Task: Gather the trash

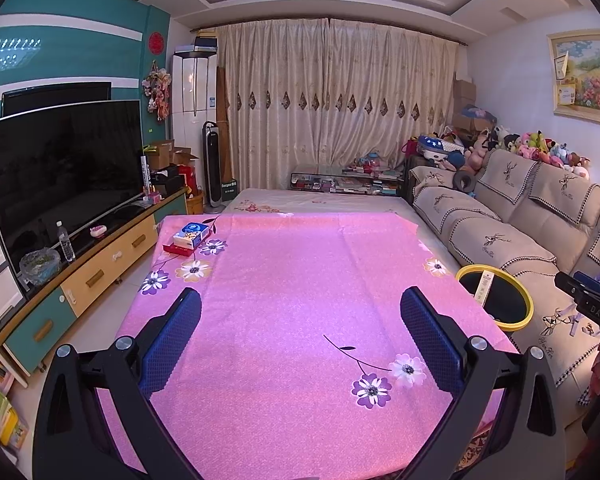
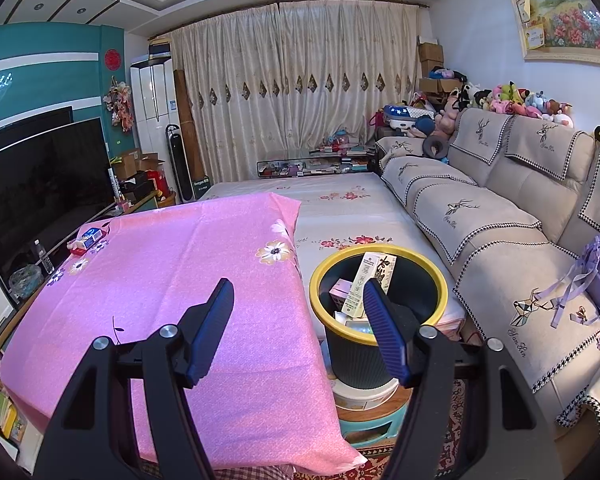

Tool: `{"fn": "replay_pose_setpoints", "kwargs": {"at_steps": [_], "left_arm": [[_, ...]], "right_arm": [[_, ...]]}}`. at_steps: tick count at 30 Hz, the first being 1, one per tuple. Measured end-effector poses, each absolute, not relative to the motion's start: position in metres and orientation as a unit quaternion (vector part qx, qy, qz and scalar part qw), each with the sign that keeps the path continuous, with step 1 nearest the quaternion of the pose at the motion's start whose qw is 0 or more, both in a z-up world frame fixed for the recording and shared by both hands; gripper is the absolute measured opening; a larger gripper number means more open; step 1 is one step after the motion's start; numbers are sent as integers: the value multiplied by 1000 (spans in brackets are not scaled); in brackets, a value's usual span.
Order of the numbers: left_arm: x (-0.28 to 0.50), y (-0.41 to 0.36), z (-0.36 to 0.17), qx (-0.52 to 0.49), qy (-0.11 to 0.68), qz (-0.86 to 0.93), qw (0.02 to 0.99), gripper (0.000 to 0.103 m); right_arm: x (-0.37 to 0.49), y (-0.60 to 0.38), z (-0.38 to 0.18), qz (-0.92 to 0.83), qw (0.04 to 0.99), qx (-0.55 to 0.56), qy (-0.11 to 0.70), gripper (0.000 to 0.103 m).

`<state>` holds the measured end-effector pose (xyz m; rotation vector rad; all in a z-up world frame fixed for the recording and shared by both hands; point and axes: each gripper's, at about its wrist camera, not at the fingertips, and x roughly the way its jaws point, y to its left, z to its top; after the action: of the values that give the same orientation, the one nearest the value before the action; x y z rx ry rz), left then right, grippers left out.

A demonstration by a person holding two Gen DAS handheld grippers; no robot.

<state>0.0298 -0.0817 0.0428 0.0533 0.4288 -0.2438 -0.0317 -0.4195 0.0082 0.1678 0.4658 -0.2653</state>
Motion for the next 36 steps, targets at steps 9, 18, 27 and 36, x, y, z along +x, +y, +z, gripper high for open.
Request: {"fn": "replay_pose_setpoints", "kwargs": {"at_steps": [9,18,27,36], "left_arm": [[30,-82,41,27,213,-120,969,98],[29,-83,44,27,212,-121,969,98],[32,-81,41,29,215,-122,969,98],[35,-79,43,30,216,-123,968,98]], "right_arm": [[-31,-418,8,-131,961,84,231,64],[-31,-418,9,-131,961,84,231,64],[-30,-418,8,-131,960,85,232,64],[-27,-413,5,-130,960,85,234,64]]}}
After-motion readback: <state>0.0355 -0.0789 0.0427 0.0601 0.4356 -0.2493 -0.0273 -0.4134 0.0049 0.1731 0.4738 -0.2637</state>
